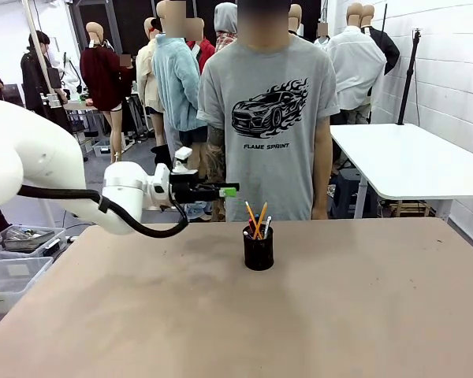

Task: Place the pens into the pen holder.
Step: Pick up a writing instrument from the table and place it into the Pen holder.

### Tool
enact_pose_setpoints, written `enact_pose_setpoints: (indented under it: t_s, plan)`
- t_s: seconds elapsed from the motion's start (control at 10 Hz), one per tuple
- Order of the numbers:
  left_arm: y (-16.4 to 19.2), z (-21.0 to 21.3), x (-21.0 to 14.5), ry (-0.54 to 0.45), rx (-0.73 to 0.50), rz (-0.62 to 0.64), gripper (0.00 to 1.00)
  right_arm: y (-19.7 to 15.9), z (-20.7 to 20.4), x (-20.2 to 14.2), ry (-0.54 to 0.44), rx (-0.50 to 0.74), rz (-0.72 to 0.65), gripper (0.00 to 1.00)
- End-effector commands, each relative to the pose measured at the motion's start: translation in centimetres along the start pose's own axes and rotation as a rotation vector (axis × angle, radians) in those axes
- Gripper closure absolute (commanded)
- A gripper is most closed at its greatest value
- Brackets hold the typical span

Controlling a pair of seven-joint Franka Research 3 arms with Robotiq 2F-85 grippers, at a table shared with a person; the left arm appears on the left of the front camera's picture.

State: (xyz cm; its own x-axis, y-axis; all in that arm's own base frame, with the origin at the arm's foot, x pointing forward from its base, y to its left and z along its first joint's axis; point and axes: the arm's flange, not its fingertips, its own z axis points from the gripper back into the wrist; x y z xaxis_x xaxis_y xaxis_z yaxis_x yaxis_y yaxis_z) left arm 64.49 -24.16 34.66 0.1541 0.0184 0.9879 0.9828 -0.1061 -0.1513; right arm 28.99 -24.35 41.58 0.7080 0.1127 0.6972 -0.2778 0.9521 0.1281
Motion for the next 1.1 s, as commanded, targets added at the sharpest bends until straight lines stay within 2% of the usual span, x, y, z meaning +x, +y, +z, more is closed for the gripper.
enact_pose_setpoints:
  t_s: [0.0,0.2,0.5,0.6,0.8,1.0]
  plan:
    - [-3.0,3.9,4.1,0.105,0.048,-0.016,0.28,-0.1,0.0,0.0,0.003,0.007,0.011,0.25]
    - [-5.4,10.8,8.0,0.327,0.211,0.017,0.28,-0.1,0.0,0.0,0.003,0.007,0.011,0.25]
    - [-10.6,19.9,9.9,0.651,0.556,0.212,0.28,-0.1,0.0,0.0,0.003,0.007,0.011,0.25]
    - [-12.4,21.8,9.9,0.719,0.63,0.308,0.28,-0.1,0.0,0.0,0.003,0.007,0.011,0.25]
    - [-15.2,24.4,8.8,0.871,0.698,0.439,0.28,-0.1,0.0,0.0,0.003,0.007,0.011,0.25]
    - [-17.3,27.2,7.0,0.97,0.824,0.548,0.28,-0.1,0.0,0.0,0.003,0.007,0.011,0.25]
